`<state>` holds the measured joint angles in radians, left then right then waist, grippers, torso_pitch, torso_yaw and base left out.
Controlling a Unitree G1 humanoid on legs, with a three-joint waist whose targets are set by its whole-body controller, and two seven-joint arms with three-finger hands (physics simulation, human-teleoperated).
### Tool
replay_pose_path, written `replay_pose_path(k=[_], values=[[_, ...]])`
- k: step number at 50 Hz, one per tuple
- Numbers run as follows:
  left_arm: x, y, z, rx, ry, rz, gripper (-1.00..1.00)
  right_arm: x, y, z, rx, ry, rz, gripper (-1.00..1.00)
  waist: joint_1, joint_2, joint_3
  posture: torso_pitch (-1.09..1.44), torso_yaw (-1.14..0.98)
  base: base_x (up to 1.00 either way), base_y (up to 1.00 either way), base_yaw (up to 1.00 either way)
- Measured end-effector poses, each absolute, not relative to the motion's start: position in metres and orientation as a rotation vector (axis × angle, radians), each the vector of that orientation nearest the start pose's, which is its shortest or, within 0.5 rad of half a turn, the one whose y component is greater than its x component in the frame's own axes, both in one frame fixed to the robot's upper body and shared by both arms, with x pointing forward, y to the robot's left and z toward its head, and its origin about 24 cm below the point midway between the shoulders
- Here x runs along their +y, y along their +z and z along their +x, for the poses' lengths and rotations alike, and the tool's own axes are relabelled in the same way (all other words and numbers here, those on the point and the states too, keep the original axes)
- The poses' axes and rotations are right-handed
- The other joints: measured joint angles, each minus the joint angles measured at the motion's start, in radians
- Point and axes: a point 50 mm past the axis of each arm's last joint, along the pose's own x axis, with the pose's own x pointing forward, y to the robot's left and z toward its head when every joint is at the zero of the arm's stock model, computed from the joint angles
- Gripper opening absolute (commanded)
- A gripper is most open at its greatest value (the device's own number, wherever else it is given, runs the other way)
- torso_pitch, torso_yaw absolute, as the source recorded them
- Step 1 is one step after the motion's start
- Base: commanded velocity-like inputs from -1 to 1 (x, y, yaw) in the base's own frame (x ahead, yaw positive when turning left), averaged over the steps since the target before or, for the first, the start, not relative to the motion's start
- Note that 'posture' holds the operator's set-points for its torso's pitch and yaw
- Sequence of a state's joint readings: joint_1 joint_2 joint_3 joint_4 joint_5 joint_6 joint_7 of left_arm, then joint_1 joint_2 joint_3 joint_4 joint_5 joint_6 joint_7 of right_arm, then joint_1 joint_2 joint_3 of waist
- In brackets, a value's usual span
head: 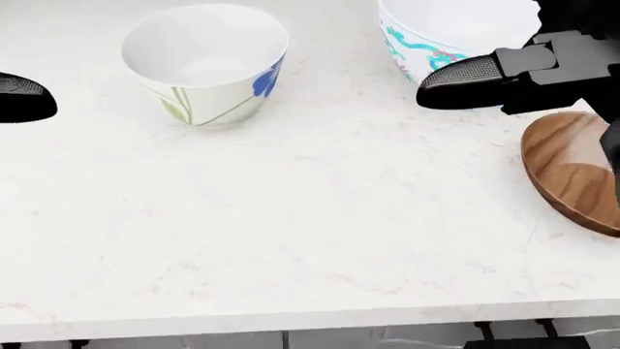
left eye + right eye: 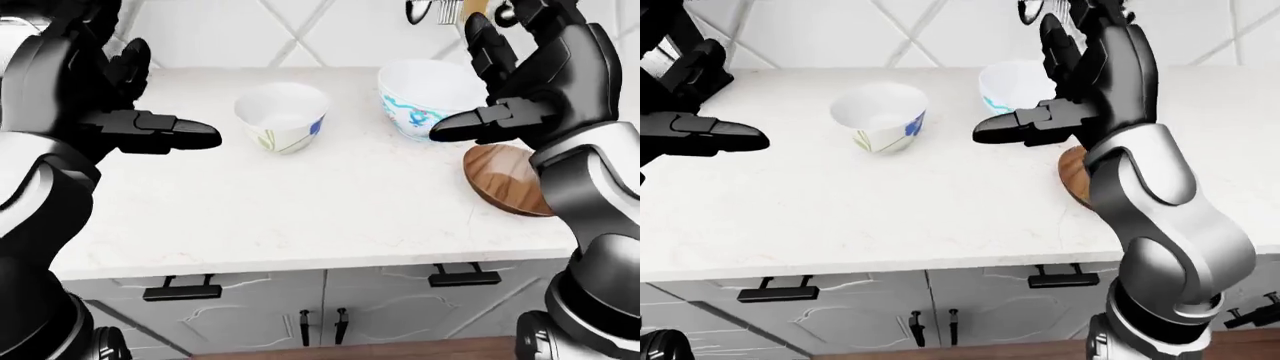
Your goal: Stack the bowls from largest to smallest.
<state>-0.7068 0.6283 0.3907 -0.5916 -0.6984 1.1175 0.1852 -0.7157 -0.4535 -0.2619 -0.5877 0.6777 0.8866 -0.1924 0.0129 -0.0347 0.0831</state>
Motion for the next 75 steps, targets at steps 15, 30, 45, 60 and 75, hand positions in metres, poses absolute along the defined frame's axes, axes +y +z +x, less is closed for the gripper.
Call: replay_pose_path(k=[15, 30, 45, 60, 75], values=[[0.215, 0.305, 0.255, -0.278, -0.015, 0.097, 1.00, -0.153, 0.323, 0.285, -0.432, 0.200, -0.049, 1.00, -0.020, 0.093, -0.012, 0.00, 0.00, 0.14, 0.00, 0.00], [0.221, 0.309, 0.254, -0.316, 0.013, 0.088, 1.00, -0.150, 0.329, 0.281, -0.469, 0.223, -0.045, 1.00, 0.000, 0.016, -0.008, 0.00, 0.00, 0.20, 0.00, 0.00], [0.222, 0.316, 0.251, -0.309, 0.004, 0.096, 1.00, -0.120, 0.337, 0.289, -0.418, 0.310, -0.183, 1.00, -0.029, 0.061, -0.020, 0.00, 0.00, 0.00, 0.00, 0.00], [0.226, 0.310, 0.253, -0.291, 0.011, 0.090, 1.00, -0.049, 0.318, 0.336, -0.460, 0.416, -0.579, 1.00, -0.043, 0.086, -0.009, 0.00, 0.00, 0.00, 0.00, 0.00], [0.226, 0.306, 0.255, -0.287, 0.006, 0.089, 1.00, -0.001, 0.295, 0.352, -0.656, 0.524, -1.007, 1.00, -0.048, 0.109, -0.017, 0.00, 0.00, 0.00, 0.00, 0.00]])
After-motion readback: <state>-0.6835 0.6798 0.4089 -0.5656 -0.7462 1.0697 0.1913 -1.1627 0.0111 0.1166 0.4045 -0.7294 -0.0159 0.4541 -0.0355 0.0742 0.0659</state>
